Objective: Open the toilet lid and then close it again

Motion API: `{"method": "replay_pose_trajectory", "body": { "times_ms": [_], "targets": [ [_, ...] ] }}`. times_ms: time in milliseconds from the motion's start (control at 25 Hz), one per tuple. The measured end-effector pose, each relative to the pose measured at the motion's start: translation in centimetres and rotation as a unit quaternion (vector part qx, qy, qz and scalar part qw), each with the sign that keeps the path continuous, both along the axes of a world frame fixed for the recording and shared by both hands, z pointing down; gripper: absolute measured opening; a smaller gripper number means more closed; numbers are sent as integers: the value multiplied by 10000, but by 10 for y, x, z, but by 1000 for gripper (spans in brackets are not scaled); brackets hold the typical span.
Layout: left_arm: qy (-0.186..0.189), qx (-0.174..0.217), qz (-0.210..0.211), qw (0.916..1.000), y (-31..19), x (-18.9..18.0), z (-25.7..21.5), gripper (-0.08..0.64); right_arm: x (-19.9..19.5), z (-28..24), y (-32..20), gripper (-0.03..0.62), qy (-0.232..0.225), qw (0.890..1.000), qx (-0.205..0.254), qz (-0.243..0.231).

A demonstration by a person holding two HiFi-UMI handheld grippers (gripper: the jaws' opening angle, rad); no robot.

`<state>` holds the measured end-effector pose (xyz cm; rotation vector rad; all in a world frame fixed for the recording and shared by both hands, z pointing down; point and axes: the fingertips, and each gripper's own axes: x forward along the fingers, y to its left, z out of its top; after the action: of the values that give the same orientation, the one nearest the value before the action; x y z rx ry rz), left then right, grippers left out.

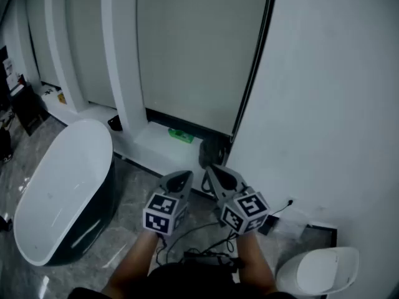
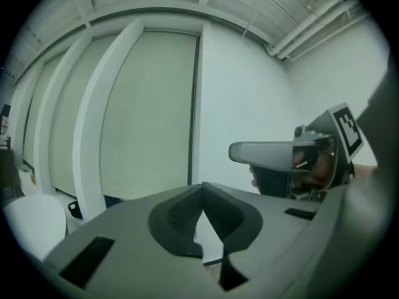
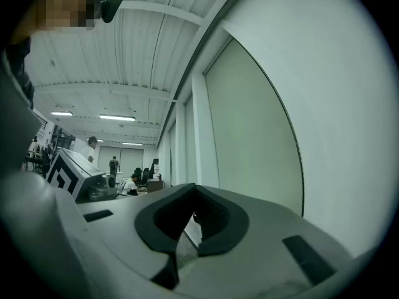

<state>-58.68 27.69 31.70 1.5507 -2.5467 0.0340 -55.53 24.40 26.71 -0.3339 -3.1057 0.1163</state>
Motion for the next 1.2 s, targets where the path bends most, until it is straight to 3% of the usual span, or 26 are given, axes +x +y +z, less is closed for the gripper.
{"method": "replay_pose_trajectory", "body": {
  "times_ms": [720,1000,1200],
  "targets": [
    [-31,-58,175,9998,-2,9,2,6,8,2,-4,11,-25,9998,13,207],
    [-87,13,757,9971,-32,35,-1,6,34,7,-29,11,43,9969,97,777],
    [-121,0,1479,9889,-58,72,0,6,78,12,-53,11,88,9868,91,1617]
  ]
}}
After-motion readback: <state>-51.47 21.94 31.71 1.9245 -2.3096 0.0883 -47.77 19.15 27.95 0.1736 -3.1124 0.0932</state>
